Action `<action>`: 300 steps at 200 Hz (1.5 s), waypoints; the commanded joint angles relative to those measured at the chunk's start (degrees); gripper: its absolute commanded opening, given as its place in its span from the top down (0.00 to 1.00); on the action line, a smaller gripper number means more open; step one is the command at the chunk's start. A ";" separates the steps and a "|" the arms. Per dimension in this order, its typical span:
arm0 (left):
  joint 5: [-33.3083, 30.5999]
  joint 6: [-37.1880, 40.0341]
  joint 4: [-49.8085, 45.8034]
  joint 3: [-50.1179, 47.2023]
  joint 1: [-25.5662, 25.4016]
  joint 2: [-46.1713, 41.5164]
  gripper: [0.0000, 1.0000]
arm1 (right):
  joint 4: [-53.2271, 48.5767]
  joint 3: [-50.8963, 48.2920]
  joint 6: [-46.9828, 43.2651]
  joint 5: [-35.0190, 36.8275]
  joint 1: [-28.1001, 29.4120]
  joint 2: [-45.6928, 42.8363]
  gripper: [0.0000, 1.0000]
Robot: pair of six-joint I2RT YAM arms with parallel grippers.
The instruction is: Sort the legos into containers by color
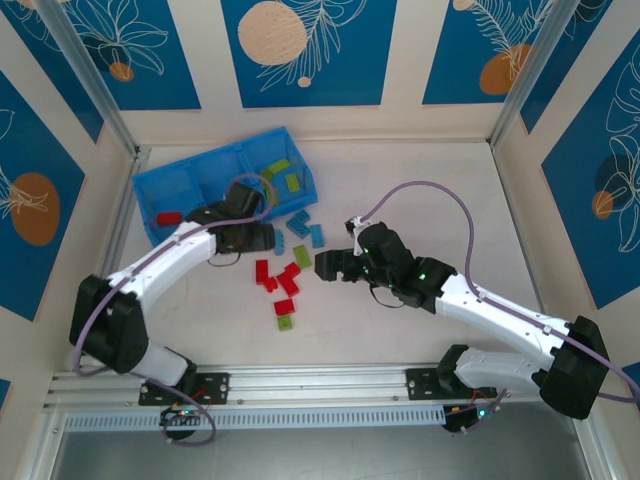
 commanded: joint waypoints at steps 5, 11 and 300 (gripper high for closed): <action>4.74 0.43 0.05 -1.54 -1.16 4.46 0.19 | -0.90 -0.35 1.79 2.24 0.62 -0.98 0.10; 5.02 0.41 0.87 -1.69 -1.40 5.33 0.19 | -0.74 -0.42 1.97 2.24 0.69 -0.90 0.10; -6.71 -13.75 2.83 19.84 35.40 12.41 0.52 | -8.44 6.47 0.34 6.47 6.58 -2.64 0.10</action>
